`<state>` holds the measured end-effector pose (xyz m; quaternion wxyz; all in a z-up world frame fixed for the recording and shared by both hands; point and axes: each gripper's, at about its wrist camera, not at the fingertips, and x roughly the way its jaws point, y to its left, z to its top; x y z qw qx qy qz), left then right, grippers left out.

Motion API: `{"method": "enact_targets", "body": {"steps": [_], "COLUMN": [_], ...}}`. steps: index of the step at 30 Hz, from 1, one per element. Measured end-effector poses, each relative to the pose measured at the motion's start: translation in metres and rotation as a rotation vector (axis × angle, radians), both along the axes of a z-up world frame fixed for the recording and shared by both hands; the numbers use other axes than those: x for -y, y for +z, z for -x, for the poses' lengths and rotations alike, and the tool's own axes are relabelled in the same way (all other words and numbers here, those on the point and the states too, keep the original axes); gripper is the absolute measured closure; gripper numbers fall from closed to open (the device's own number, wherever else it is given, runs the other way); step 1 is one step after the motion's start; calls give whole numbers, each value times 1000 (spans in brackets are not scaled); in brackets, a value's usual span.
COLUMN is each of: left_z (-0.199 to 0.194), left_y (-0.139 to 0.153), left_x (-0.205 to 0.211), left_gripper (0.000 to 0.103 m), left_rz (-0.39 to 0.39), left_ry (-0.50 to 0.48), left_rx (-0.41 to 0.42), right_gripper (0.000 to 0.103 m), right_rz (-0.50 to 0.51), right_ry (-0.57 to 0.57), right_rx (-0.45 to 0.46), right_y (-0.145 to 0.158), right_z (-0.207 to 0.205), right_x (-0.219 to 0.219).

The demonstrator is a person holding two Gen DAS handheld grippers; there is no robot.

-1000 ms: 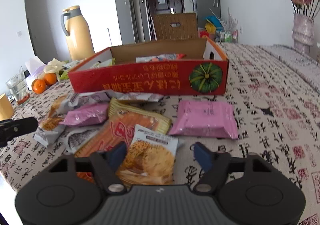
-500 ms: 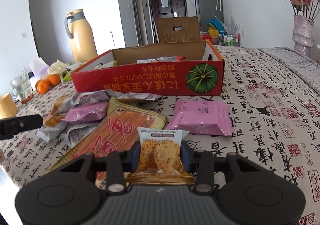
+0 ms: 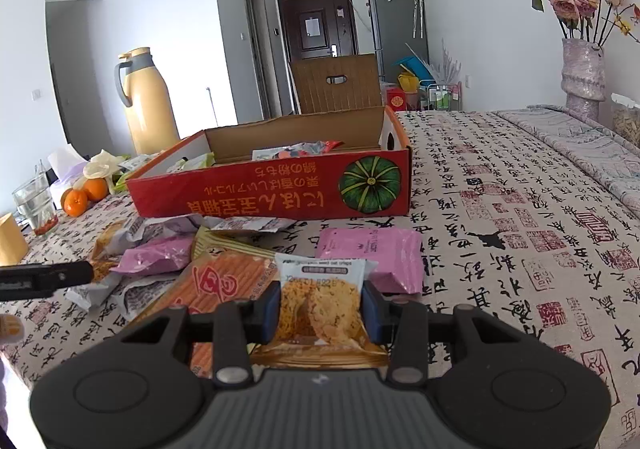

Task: Organize snacks
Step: 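Grasp the cookie packet with the right tool while the left tool grasps a white cracker packet, then lower both packets into the cardboard box and open both tools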

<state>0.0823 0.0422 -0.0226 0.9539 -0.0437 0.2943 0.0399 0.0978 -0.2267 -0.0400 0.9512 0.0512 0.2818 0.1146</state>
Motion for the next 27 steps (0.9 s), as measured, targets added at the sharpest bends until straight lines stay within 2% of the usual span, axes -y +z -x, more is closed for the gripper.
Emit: {"method": "enact_targets", "body": {"steps": [2,8,10,11,13,17,27], "left_z": [-6,-24,-27,-27,-25,-21,0], "left_y": [-4,-14,-18,-18,-18,-18,-4], "left_x": [0,1,1,1,2,2,8], "left_gripper": [3,21,35,36,57,58,60], "left_rz": [5,22,34,30,35,49,28], "left_ry": [2,4,3,7,-6,-26,-53], "left_rx": [-16,-65,-82,-77,-73,-65,-15], "right_gripper": [63,62,62,62,62,62,62], "right_rz": [0,3,4,5,6,6,8], "right_ry": [0,-2,-3,-3,-4,-1,-10], "right_rx": [0,-1,-1,-2,-3,-6,1], "right_y": [0,0,0,0,0,-1,1], "right_z": [0,-1,-1,-1,-2,-3,-2], "right_x": [0,0,0,0,0,0,2]}}
